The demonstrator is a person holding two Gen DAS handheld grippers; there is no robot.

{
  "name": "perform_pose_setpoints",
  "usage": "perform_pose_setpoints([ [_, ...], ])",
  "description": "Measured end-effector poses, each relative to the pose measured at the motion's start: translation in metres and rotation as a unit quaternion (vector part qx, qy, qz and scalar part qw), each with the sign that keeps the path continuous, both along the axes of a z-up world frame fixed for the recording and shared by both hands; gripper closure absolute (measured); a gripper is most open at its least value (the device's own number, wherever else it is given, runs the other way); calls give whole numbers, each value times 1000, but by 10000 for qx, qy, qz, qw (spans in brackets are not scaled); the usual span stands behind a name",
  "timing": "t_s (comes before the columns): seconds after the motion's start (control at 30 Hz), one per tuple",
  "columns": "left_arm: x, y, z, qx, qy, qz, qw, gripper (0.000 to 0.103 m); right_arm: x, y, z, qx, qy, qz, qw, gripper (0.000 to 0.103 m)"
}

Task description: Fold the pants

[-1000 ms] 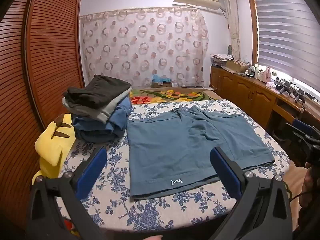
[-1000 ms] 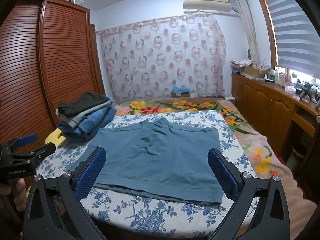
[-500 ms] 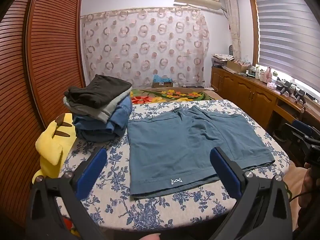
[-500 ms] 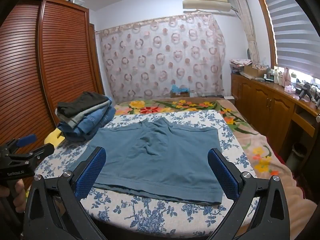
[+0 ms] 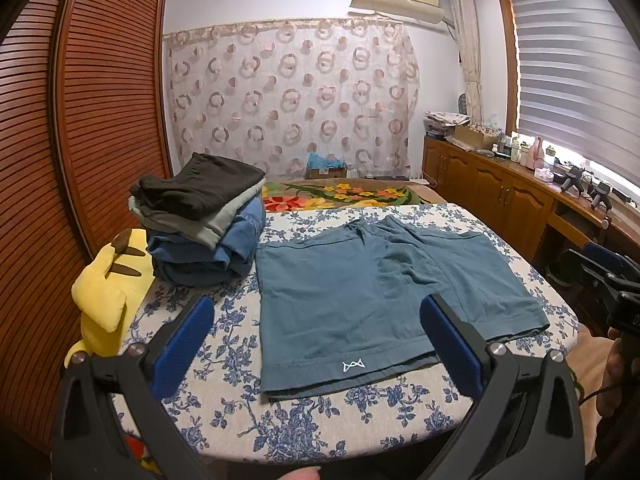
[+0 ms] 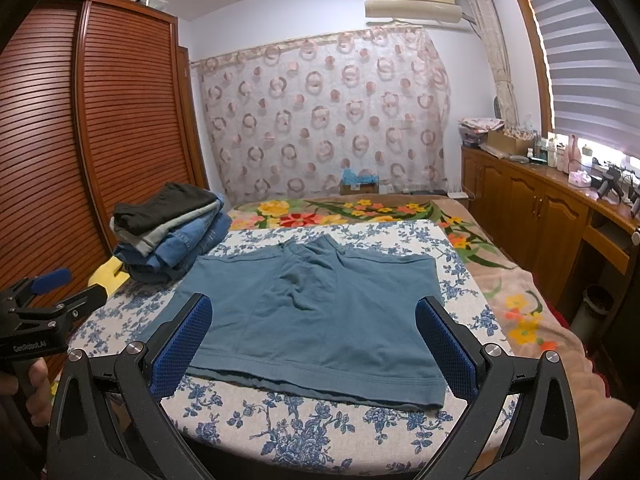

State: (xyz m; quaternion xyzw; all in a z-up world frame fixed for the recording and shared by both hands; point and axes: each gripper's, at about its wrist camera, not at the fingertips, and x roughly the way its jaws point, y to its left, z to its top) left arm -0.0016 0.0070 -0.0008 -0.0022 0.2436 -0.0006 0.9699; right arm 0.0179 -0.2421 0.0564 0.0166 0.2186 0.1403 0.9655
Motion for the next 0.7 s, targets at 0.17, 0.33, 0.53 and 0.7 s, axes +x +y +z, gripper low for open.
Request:
perform_pose_setpoints([
  [0.17,0,0,0,-1,-7,6,10000,0,0,0,0,3,3,3,10000,0],
  [0.33,-1,0,1,2,-20,5,10000,0,-1,0,1,1,5,1,10000,0],
  [0.53,-2,-1,16,8,-63,19,10000,0,-2,0,1,-2,2,2,10000,0],
  [0.7,-2,-1,17,7,-69,17,10000,0,-2,1,1,-2,2,8,10000,0],
])
